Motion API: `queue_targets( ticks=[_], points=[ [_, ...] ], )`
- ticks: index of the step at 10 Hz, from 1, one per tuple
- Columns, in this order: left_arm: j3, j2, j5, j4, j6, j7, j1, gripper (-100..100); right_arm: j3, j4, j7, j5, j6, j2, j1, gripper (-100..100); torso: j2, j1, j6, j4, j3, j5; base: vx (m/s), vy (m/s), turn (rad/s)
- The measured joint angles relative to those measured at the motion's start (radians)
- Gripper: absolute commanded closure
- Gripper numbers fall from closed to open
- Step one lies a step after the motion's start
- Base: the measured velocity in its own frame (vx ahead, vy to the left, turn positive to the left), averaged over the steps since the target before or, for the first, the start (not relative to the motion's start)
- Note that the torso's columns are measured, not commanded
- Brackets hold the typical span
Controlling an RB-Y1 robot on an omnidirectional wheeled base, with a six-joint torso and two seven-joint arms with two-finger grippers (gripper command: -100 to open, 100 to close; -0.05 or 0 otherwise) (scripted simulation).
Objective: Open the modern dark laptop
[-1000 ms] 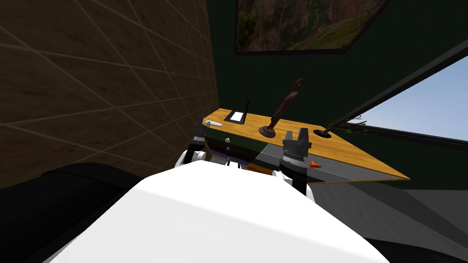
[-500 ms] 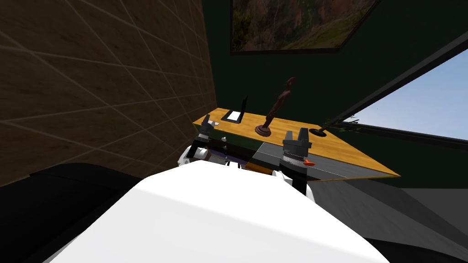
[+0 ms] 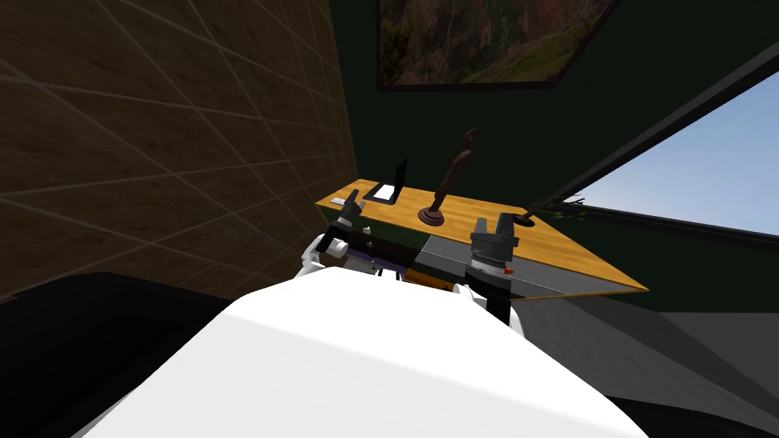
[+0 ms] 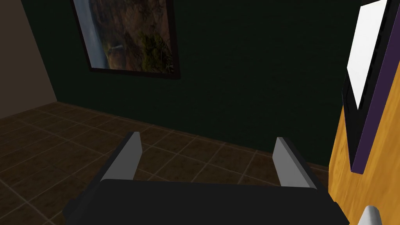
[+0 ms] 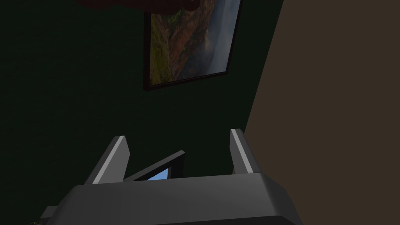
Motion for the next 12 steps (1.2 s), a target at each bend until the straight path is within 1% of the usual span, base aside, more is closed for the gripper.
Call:
queue_targets(
  ticks=[2,3,4,5,6,7,8,10,11,12],
  points=[
    [-0.021,0.033,0.018,0.027,0.025,0.001,-0.049,-100,0.000,0.000,0.000,0.000,0.000,0.000,0.000,0,0.001,0.004,0.000,0.000,0.001,0.001,-0.019,-0.093,0.000],
    [-0.037,0.060,0.032,0.039,0.047,0.000,-0.077,-100,0.000,0.000,0.000,0.000,0.000,0.000,0.000,0,0.001,0.003,0.000,0.000,0.001,0.001,-0.013,-0.084,0.001],
    [-0.045,0.075,0.040,0.049,0.059,0.001,-0.094,-100,0.000,0.000,0.000,0.000,0.000,0.000,0.000,0,0.001,0.004,0.000,0.000,0.001,0.001,-0.016,-0.079,0.003],
    [-0.056,0.099,0.052,0.076,0.067,0.003,-0.127,-100,0.000,0.000,0.000,0.000,0.000,0.000,0.000,0,0.000,0.003,0.000,0.000,0.000,0.001,-0.017,-0.108,-0.002],
    [-0.069,0.131,0.071,0.089,0.087,0.006,-0.153,-100,0.000,0.000,0.000,0.000,0.000,0.000,0.000,0,0.000,0.002,0.000,0.000,0.000,0.000,-0.003,-0.088,0.004],
    [-0.077,0.146,0.079,0.105,0.099,0.008,-0.177,-100,0.000,0.000,0.000,0.000,0.000,0.000,0.000,0,0.000,0.003,0.000,0.000,0.000,0.001,0.005,-0.090,-0.001],
    [-0.088,0.175,0.092,0.125,0.110,0.010,-0.205,-100,0.000,0.000,0.000,0.000,0.000,0.000,0.000,0,0.000,0.003,0.000,0.000,0.000,0.001,0.013,-0.120,0.001],
    [-0.119,0.241,0.130,0.183,0.146,0.018,-0.276,-100,0.000,0.000,0.000,0.000,0.000,0.000,0.000,0,0.000,0.001,0.000,0.000,0.000,0.000,-0.006,-0.125,0.002],
    [-0.127,0.258,0.138,0.192,0.158,0.018,-0.298,-100,0.000,0.000,0.000,0.000,0.000,0.000,0.000,0,0.002,0.003,0.000,0.001,0.001,0.001,-0.029,-0.082,-0.002],
    [-0.138,0.287,0.150,0.204,0.175,0.019,-0.327,-100,0.000,0.000,0.000,0.000,0.000,0.000,0.000,0,0.002,0.005,0.000,0.001,0.001,0.001,-0.020,-0.117,-0.002]
  ],
)
